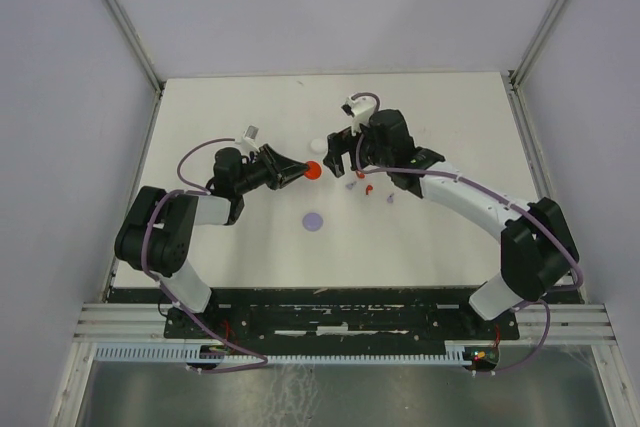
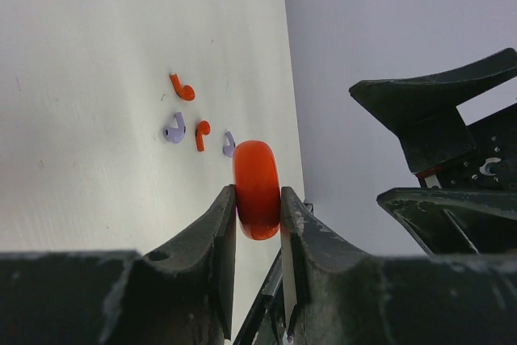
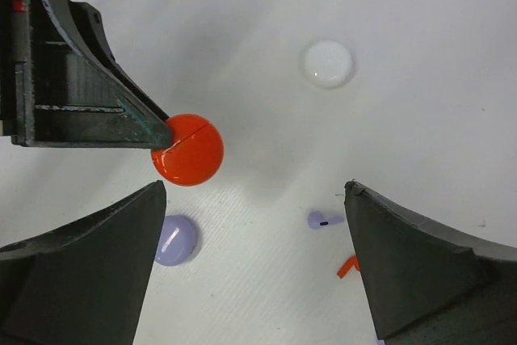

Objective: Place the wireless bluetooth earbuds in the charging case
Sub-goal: Pick up the charging case at the center of the board, then open the charging case.

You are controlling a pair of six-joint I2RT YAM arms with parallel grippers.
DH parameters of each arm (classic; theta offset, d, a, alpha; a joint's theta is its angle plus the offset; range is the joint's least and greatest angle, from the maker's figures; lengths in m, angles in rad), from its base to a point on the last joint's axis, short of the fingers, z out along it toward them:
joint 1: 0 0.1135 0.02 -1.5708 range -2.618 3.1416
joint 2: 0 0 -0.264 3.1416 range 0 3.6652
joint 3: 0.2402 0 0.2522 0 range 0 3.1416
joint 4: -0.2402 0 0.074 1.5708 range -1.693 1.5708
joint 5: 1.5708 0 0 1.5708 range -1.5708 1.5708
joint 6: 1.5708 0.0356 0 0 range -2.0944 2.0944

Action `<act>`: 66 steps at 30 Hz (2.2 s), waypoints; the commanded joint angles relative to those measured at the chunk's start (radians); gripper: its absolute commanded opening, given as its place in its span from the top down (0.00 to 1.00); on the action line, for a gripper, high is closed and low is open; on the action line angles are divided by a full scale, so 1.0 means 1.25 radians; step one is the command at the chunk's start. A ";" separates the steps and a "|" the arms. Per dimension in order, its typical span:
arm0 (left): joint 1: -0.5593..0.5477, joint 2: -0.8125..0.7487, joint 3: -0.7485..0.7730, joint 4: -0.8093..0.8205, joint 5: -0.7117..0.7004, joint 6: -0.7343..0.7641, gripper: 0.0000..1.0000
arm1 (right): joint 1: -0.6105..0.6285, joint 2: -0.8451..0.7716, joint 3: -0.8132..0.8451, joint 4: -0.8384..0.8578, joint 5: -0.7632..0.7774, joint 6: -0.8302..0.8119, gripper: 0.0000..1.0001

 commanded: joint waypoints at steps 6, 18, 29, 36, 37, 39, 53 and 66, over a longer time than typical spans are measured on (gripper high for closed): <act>-0.013 -0.036 0.030 0.024 0.001 -0.009 0.97 | -0.001 0.073 0.057 -0.026 0.037 0.022 0.01; -0.040 -0.054 0.049 0.007 -0.005 -0.012 0.97 | 0.000 0.146 0.089 -0.022 0.019 0.030 0.01; -0.057 -0.063 0.056 0.007 -0.011 -0.020 0.97 | 0.000 0.179 0.100 0.001 0.008 0.042 0.01; -0.062 -0.064 0.063 -0.001 -0.013 -0.022 0.97 | -0.001 0.187 0.111 0.018 0.008 0.045 0.01; -0.062 -0.063 0.064 0.000 -0.013 -0.023 0.97 | -0.001 0.191 0.116 0.017 0.007 0.045 0.01; -0.064 -0.061 0.067 -0.001 -0.014 -0.025 0.97 | -0.001 0.197 0.123 0.019 0.004 0.047 0.01; -0.061 -0.067 0.028 0.083 -0.091 -0.091 0.97 | -0.001 0.186 0.095 0.068 0.023 0.077 0.01; -0.024 -0.099 0.048 0.038 -0.144 -0.063 0.97 | -0.011 0.015 -0.051 -0.027 0.216 0.084 0.00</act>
